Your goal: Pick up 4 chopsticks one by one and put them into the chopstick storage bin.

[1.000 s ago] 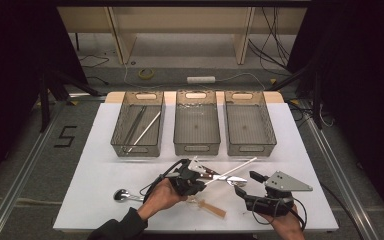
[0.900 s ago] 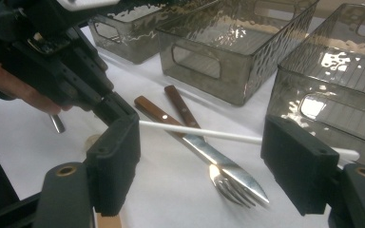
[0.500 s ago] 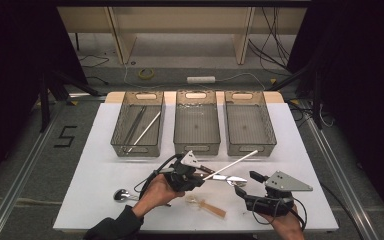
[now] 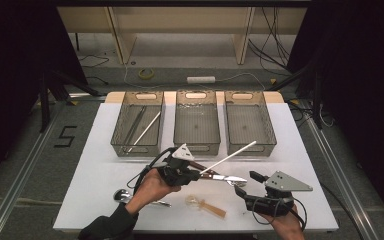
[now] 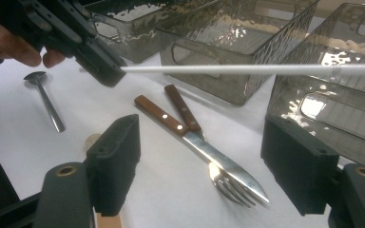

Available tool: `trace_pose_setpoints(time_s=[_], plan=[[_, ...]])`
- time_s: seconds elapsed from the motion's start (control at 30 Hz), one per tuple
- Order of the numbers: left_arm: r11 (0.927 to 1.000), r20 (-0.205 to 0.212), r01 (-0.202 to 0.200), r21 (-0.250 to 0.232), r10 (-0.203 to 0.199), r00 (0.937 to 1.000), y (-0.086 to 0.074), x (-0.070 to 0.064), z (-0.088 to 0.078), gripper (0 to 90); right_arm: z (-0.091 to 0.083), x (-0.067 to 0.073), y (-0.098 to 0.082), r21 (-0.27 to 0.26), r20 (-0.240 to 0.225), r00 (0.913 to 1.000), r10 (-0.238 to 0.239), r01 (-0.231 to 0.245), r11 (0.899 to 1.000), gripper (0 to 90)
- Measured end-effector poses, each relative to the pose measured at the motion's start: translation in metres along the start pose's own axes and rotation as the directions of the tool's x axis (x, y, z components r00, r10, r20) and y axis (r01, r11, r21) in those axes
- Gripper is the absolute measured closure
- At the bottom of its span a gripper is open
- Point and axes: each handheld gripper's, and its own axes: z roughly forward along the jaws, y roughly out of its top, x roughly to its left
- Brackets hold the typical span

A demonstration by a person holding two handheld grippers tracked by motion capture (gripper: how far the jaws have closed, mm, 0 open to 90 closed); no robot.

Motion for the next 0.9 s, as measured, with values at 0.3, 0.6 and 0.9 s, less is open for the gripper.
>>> trace_pose_setpoints(time_s=[0.3, 0.6, 0.9], plan=[[0.9999, -0.021, 0.003, -0.017, -0.003, 0.9998, 0.002, 0.006, -0.012, 86.3, 0.000, 0.000, 0.000, 0.001, -0.001, 1.0000, 0.000, 0.000, 1.000, 30.5], [0.9985, -0.051, 0.019, -0.051, -0.022, 0.9985, 0.004, 0.017, -0.029, 86.3, 0.000, 0.000, 0.000, 0.000, -0.001, 1.0000, 0.000, 0.000, 1.000, 30.5], [0.9948, -0.102, 0.042, -0.093, -0.052, 0.9935, 0.004, 0.032, -0.047, 86.3, 0.000, 0.000, 0.000, 0.004, -0.002, 1.0000, -0.001, 0.001, 1.000, 30.5]])
